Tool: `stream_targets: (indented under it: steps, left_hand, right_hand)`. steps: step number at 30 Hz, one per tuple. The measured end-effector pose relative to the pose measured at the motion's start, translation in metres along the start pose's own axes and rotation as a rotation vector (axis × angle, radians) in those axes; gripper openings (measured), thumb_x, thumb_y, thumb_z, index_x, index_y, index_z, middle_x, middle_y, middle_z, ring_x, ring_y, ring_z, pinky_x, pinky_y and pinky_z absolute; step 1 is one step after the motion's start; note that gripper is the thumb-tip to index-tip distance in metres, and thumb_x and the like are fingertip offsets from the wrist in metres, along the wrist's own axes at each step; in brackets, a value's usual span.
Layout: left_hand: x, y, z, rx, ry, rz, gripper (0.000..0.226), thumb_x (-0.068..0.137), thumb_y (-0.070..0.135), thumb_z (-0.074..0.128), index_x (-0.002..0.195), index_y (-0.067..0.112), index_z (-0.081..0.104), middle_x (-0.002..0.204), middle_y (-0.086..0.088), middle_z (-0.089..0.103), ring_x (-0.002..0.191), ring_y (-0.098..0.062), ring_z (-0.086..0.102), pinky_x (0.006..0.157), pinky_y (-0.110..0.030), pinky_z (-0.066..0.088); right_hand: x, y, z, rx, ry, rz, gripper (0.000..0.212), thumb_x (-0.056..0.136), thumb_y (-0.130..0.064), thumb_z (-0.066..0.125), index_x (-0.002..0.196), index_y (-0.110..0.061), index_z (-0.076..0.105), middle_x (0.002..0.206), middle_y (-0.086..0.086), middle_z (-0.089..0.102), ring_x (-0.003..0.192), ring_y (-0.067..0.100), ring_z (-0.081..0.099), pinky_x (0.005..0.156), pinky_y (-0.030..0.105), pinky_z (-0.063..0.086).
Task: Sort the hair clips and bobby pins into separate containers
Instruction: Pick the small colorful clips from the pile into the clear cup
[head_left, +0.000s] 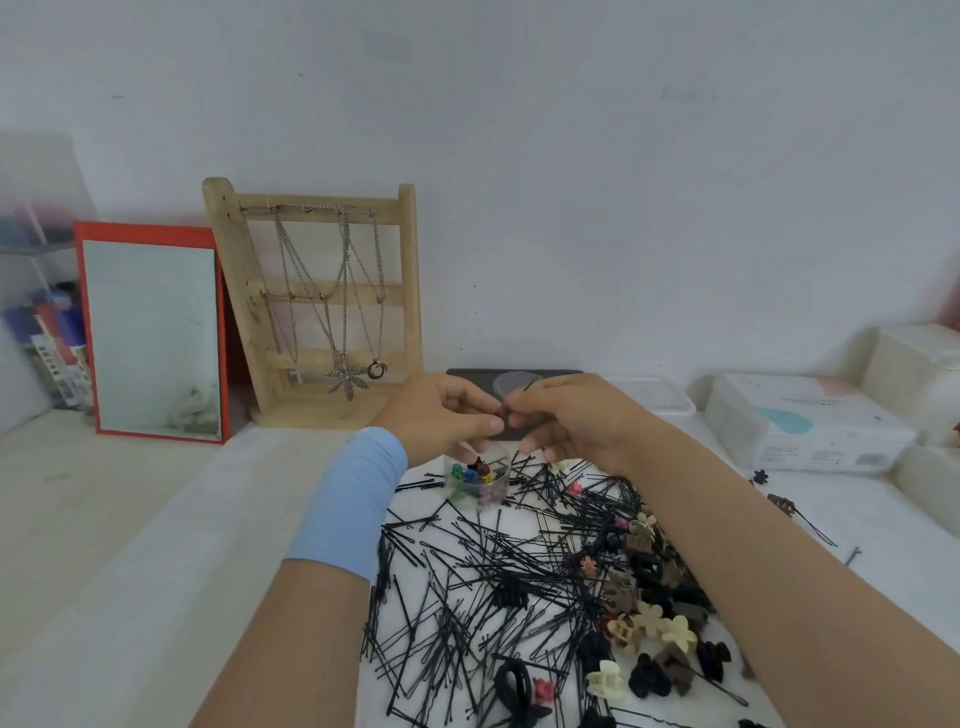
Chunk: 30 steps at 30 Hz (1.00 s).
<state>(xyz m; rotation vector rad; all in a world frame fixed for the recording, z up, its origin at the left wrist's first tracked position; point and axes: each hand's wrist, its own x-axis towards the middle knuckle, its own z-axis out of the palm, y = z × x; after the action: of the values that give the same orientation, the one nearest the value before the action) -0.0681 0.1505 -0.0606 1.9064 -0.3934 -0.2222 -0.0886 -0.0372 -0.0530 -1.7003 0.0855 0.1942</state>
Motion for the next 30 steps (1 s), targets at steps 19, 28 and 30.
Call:
stream_targets:
  steps: [19,28,30]
  left_hand:
    - [0.011,0.022,0.044,0.779,-0.068,0.094,0.019,0.092,0.028,0.064,0.107,0.035,0.073,0.108,0.016,0.070,0.088,-0.003,0.063,0.090,-0.025,0.051]
    - [0.028,0.013,0.099,0.991,-0.292,0.147,0.020,0.089,0.029,0.068,0.107,0.035,0.075,0.112,0.010,0.069,0.100,-0.016,0.063,0.087,-0.031,0.051]
    - [0.030,0.011,0.094,0.903,-0.264,0.125,0.013,0.085,0.026,0.073,0.097,0.031,0.076,0.100,0.012,0.071,0.090,-0.011,0.064,0.087,-0.031,0.053]
  right_hand:
    - [-0.008,0.021,-0.053,-0.988,0.008,-0.093,0.011,0.080,-0.015,0.078,0.088,-0.022,0.079,0.085,-0.012,0.072,0.070,0.010,0.070,0.059,0.018,0.052]
    - [-0.006,0.017,-0.079,-1.238,0.168,-0.150,0.020,0.083,-0.021,0.071,0.096,-0.035,0.078,0.100,-0.017,0.072,0.086,0.005,0.065,0.083,0.029,0.055]
    - [-0.008,0.018,-0.078,-1.246,0.115,-0.175,0.023,0.087,-0.019,0.066,0.100,-0.035,0.077,0.103,-0.019,0.071,0.070,-0.002,0.060,0.083,0.027,0.054]
